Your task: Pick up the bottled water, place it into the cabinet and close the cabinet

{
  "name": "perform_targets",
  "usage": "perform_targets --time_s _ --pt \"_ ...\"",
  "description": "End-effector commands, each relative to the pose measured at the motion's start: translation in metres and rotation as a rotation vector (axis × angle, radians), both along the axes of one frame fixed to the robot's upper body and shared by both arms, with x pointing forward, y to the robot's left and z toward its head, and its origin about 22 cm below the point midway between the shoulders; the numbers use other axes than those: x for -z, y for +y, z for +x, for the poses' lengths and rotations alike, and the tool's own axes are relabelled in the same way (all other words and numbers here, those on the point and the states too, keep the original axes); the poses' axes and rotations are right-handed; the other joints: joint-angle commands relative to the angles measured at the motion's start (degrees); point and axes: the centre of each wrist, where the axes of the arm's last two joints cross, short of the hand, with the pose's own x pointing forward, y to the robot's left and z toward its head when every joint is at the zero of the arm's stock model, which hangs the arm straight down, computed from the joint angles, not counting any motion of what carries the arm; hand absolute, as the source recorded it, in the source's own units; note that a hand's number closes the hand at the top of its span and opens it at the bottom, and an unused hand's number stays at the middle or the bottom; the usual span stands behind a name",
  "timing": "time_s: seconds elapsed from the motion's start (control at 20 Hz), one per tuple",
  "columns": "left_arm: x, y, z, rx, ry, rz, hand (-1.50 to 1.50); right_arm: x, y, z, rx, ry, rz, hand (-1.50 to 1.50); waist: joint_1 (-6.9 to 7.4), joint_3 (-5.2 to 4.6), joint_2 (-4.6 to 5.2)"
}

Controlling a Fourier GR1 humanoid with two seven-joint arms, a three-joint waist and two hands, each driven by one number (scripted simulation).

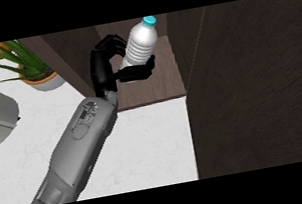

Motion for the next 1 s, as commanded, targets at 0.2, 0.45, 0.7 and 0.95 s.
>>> perform_targets --time_s 0.2,0.45,0.7,0.95 --pt "-0.002 0.014 0.043 -0.036 -0.005 0.202 1.50 -0.002 0.001 0.007 -0.035 -0.008 0.003 -1.50 -0.52 -0.11 0.93" --pt "0.018 0.029 0.044 -0.116 0.006 0.297 1.50 0.005 0.012 0.005 -0.010 -0.011 0.011 -1.50 -0.52 -0.11 0.97" --pt "0.019 0.026 0.047 -0.135 -0.007 0.355 -1.50 -0.005 0.002 0.001 0.000 -0.010 0.020 -1.50 -0.20 -0.12 0.86" --pt "0.017 0.025 0.050 -0.169 0.034 0.320 -1.50 0.004 0.003 0.000 -0.019 -0.001 0.004 -1.50 -0.47 -0.12 1.01"
